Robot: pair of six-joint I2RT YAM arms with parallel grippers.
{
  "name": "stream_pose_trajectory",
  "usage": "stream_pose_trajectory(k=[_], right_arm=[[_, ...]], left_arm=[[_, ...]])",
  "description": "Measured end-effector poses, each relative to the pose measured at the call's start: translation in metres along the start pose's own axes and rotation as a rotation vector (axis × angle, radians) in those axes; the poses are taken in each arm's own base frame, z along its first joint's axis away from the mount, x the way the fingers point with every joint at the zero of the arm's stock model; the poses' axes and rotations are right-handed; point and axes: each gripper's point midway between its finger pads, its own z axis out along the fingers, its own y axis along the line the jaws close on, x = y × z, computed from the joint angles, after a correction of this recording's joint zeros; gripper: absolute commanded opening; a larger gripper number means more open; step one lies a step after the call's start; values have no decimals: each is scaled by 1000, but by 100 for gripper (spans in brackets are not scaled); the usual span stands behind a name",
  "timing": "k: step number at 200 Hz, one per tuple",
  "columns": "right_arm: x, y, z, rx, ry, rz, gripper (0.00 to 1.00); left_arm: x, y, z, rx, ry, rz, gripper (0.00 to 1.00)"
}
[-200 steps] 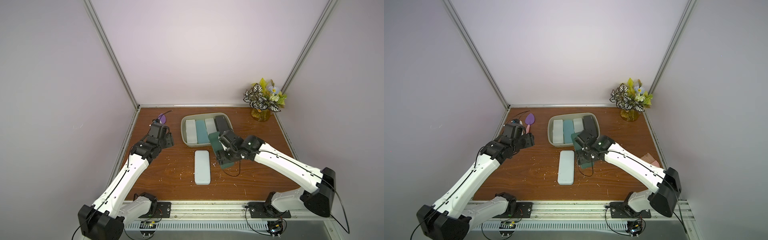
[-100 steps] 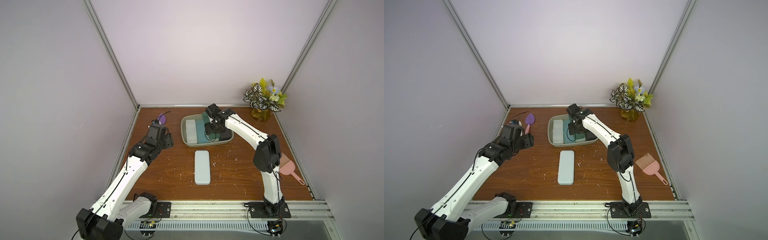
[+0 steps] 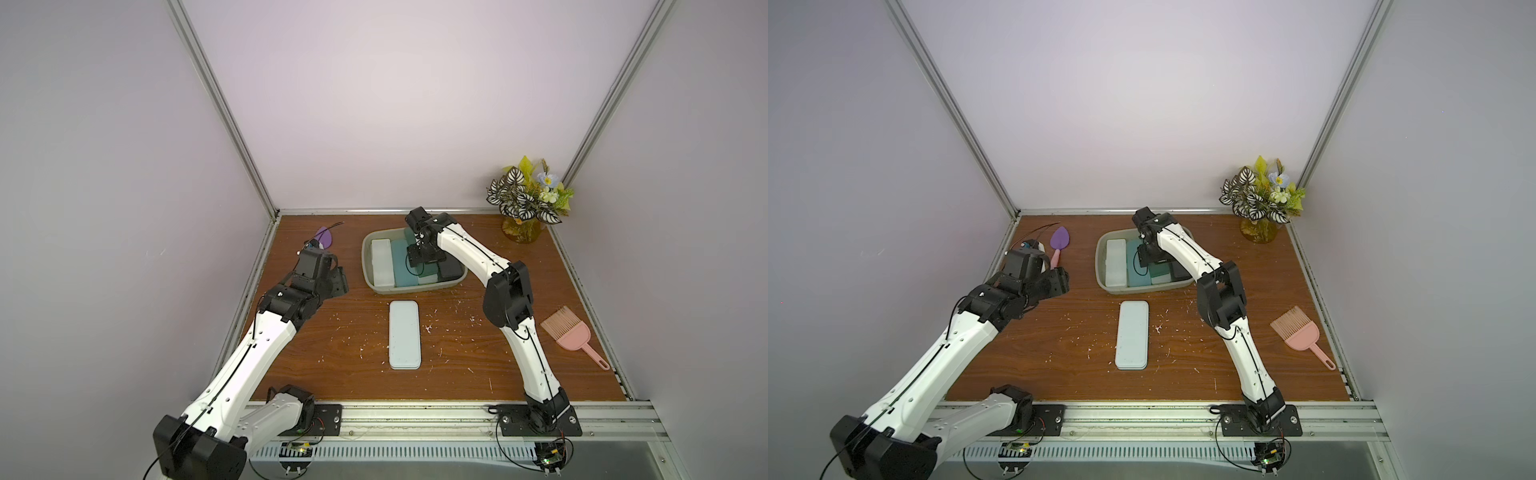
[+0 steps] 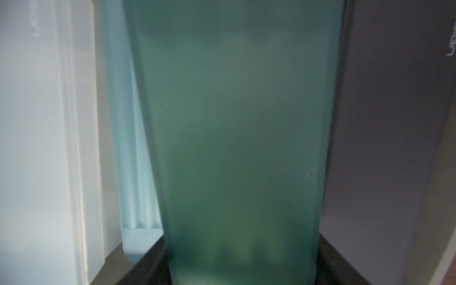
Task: Put the pencil case into the storage box
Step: Place the pencil case at the storage box.
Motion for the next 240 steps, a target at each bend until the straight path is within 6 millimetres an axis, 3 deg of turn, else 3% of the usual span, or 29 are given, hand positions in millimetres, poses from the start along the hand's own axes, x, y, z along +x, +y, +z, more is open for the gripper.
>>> stream_pose_trajectory(k=[83, 193, 240], right_arm=[[-4, -12, 6, 7, 1, 23, 68], [-1, -10, 13, 8, 3, 21, 85], [-2, -9, 11, 7, -4, 20, 86]], left_arm=[[2, -2, 2, 9, 11, 2, 71], [2, -2, 3, 7, 15, 3, 71], [2, -2, 3, 7, 15, 3, 71]])
